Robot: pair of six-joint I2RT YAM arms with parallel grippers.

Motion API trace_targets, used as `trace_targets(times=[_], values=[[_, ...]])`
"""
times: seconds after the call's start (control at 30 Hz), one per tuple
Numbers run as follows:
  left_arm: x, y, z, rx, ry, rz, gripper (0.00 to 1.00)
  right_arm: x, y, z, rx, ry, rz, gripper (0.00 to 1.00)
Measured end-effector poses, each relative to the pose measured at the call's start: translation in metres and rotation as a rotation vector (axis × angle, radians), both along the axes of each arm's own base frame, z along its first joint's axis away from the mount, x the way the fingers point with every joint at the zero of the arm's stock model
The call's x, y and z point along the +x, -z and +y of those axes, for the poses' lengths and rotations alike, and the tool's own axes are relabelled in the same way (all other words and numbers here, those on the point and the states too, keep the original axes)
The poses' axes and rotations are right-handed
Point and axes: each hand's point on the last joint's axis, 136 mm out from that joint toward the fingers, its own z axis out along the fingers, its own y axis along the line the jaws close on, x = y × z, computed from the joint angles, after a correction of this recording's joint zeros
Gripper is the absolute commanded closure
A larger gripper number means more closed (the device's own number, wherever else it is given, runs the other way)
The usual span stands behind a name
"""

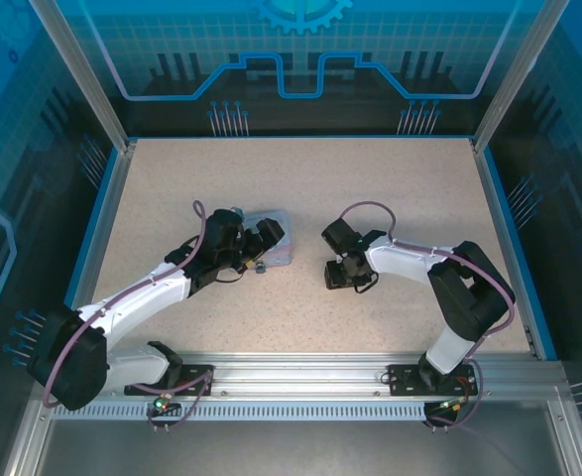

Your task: Unlock a padlock with a key

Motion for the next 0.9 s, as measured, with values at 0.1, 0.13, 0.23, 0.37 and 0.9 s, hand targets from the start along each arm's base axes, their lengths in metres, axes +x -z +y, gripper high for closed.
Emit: trace_targets(times=[0.1, 0.13, 0.23, 0.37, 0.9], values=[[0.000, 0.000, 0.000, 0.000, 0.000, 0.000, 0.01, 0.000, -0.001, 0.004, 0.016, -0.003, 0.006, 0.55], [0.000, 0.000, 0.000, -0.001, 0.000, -0.001, 0.01, 0.001, -0.001, 0.006, 0.029, -0.004, 0.007, 0.55], [0.001, -0.001, 0.000, -0.003, 0.000, -0.005, 0.01, 0.004, -0.003, 0.018, 0.071, -0.009, 0.014, 0.55], [0.001, -0.001, 0.000, -0.003, 0.000, -0.005, 0.01, 0.013, -0.012, 0.039, 0.144, -0.019, 0.007, 0.55], [0.000, 0.001, 0.000, -0.001, 0.000, -0.001, 0.01, 0.036, -0.036, 0.015, 0.134, -0.022, -0.097, 0.54]])
